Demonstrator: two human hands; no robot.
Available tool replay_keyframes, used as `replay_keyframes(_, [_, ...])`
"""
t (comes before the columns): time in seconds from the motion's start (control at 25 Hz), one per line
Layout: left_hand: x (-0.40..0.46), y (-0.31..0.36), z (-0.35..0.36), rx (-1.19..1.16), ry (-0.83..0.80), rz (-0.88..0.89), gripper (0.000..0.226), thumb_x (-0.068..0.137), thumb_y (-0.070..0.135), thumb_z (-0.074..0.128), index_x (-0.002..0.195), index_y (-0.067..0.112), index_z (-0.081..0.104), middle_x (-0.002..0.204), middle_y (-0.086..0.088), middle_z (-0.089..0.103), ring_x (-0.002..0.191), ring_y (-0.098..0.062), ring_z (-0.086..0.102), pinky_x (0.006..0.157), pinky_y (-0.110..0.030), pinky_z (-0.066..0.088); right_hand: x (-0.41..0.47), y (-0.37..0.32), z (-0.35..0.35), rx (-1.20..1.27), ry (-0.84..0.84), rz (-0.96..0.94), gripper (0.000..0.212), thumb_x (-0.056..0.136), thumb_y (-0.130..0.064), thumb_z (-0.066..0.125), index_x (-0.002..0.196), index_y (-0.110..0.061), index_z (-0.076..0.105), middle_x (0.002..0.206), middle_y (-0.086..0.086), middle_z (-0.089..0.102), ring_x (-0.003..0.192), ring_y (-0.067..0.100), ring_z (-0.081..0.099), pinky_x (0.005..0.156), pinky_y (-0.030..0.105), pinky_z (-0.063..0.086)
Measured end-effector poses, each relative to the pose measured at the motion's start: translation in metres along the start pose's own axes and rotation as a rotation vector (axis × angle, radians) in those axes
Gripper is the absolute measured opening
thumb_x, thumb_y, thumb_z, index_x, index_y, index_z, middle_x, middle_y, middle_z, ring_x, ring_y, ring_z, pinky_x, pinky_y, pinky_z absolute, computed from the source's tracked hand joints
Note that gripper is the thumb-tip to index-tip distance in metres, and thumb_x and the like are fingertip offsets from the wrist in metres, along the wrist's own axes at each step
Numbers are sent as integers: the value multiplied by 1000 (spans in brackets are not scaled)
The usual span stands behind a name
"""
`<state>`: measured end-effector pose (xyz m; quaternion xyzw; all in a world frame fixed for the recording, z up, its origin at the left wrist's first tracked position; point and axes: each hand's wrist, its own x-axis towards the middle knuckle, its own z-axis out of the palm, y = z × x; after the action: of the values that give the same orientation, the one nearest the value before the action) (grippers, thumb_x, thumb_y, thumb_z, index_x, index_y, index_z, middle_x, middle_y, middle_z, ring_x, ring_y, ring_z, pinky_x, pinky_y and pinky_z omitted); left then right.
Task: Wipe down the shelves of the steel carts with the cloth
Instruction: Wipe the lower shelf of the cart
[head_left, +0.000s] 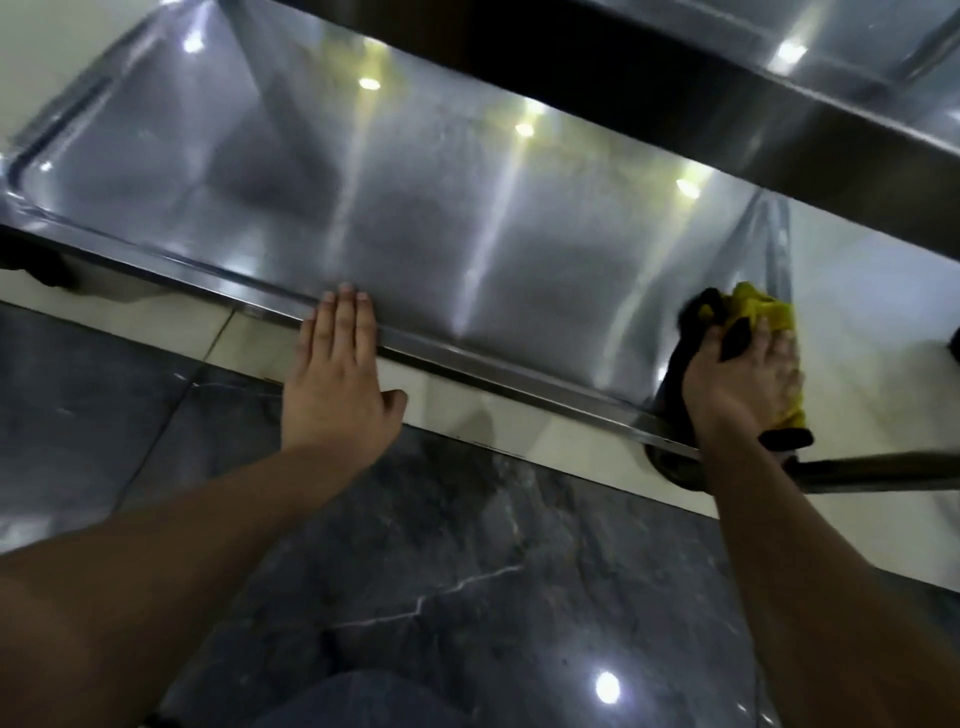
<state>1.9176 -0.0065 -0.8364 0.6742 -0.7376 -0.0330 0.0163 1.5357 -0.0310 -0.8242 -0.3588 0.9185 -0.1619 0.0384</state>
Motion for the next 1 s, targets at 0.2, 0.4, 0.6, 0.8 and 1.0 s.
replay_keyframes(0.2, [2,-3,6,-3,13,-5,102,93,60,37,156,2,-18,167,-18,-20,155,-30,-18,128,-46,-3,1,-78,36,75,8,-163,77,95,-62,42,159,-21,28,167,12,21,155,29,15,127,45,4])
replay_keyframes(0.4, [4,-5,6,-41,26,-23,101,94,59,35,156,2,-21,165,-17,-25,153,-29,-24,127,-45,-6,-45,-205,81,53,-99,-461,70,97,-56,45,158,-23,32,167,9,22,155,26,18,126,41,5])
replay_keyframes(0.6, [2,-8,6,71,17,-24,103,95,58,39,155,0,-21,165,-21,-23,154,-33,-21,127,-46,-2,-105,-286,100,70,-277,-778,67,98,-56,44,158,-33,29,169,0,17,156,20,13,127,39,1])
replay_keyframes(0.8, [6,-4,5,103,-11,-59,102,96,58,36,154,1,-24,164,-19,-25,154,-30,-22,127,-43,-7,-77,-237,90,109,-228,-692,65,97,-56,42,157,-33,32,168,0,21,155,19,16,127,38,2])
replay_keyframes(1.0, [3,-4,3,48,10,-43,106,91,56,48,157,1,-14,168,-19,-13,156,-31,-11,128,-43,-4,2,-90,35,57,-30,-357,62,99,-52,45,155,-26,38,164,5,32,150,25,29,126,42,14])
